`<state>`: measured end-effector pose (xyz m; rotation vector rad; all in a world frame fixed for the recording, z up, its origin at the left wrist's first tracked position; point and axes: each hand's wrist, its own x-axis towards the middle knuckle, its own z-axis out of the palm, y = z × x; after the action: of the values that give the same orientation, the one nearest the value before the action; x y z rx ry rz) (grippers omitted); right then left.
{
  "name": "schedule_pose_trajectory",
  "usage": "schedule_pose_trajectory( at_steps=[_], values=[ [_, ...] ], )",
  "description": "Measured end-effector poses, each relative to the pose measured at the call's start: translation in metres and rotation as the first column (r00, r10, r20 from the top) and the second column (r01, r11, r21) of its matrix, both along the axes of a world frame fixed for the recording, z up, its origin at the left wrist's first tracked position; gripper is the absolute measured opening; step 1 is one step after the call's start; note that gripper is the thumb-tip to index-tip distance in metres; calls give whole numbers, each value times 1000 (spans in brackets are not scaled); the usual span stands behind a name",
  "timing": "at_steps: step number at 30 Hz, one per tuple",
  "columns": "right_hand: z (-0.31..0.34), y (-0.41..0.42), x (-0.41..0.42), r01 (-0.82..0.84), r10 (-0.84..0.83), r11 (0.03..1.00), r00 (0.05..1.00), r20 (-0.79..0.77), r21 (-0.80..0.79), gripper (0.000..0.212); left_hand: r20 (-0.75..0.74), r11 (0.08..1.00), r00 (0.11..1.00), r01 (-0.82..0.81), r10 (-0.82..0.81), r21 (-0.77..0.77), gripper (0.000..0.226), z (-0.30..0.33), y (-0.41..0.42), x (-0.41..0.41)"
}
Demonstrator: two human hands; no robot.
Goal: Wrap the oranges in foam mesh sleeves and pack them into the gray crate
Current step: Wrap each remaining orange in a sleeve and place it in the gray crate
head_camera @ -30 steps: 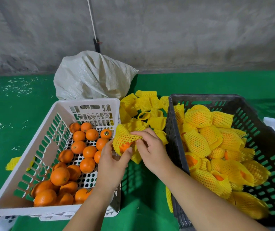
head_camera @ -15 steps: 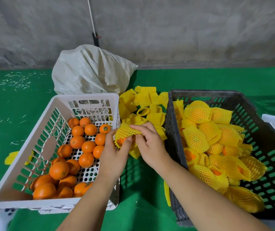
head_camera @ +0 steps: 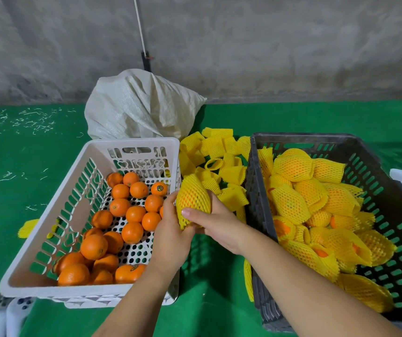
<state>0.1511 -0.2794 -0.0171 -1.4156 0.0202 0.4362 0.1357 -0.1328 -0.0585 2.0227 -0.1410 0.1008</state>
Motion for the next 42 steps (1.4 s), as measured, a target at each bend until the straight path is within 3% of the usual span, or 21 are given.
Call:
schedule_pose_trajectory(
  at_steps=[4,7,9,11,12,15,18,19,21,22,23,24,26,28,32,35,37,40,42],
  values=[
    [5,-8,-1,116,-115,993,992,44,-28,98,38,994,993,109,-109,16,70,11,-6,-5],
    [11,-20,1,247,-244,969,965,94,-16,92,93,987,990,96,-109,130,72,12,-5,-7],
    [16,-33,5,320,-344,916,937,60,241,83,93,985,992,73,-89,155,66,11,-3,-8],
    [27,-46,11,393,-426,758,903,-61,520,66,77,993,994,65,-73,96,58,8,0,-7],
    [33,-54,14,452,-459,699,878,-137,555,64,64,996,996,59,-63,64,55,8,1,-7],
    [49,-83,28,576,-546,686,811,-209,445,57,45,999,998,37,-36,-28,47,6,3,-5],
    [57,-111,42,687,-703,698,711,10,202,22,37,997,999,20,-17,-70,39,5,3,-6],
    [60,-117,48,739,-752,659,652,95,141,11,41,997,999,24,-21,-69,35,5,3,-6],
    [60,-127,62,839,-809,543,511,292,36,11,51,998,998,40,-37,-49,34,4,4,-5],
    [56,-133,71,869,-782,492,470,409,-58,19,56,998,997,46,-45,-33,36,4,4,-5],
    [49,-139,80,858,-701,470,506,502,-208,34,57,999,997,48,-47,-17,39,3,4,-4],
    [42,-143,88,782,-584,482,623,521,-394,51,53,999,998,46,-45,-5,40,2,4,-3],
    [21,-142,93,459,-332,521,886,325,-719,78,42,999,999,33,-34,11,39,0,4,-2],
    [1,-135,91,209,-162,451,975,151,-868,93,43,999,999,24,-25,23,39,-2,4,1],
    [-5,-129,89,195,-115,332,979,166,-923,101,69,1000,997,19,-19,8,37,-2,3,3],
    [2,-119,83,245,-44,158,969,241,-957,99,52,999,999,7,-4,-41,32,0,3,5],
    [2,-104,74,295,125,30,947,296,-955,101,11,994,1000,-12,13,-108,32,2,4,4],
    [1,-87,64,262,336,-92,916,218,-961,100,-78,970,994,-87,70,-229,31,2,18,9],
    [5,-83,61,215,347,-140,925,156,-967,95,-98,981,984,-161,151,-105,33,-2,38,25]
  ],
)
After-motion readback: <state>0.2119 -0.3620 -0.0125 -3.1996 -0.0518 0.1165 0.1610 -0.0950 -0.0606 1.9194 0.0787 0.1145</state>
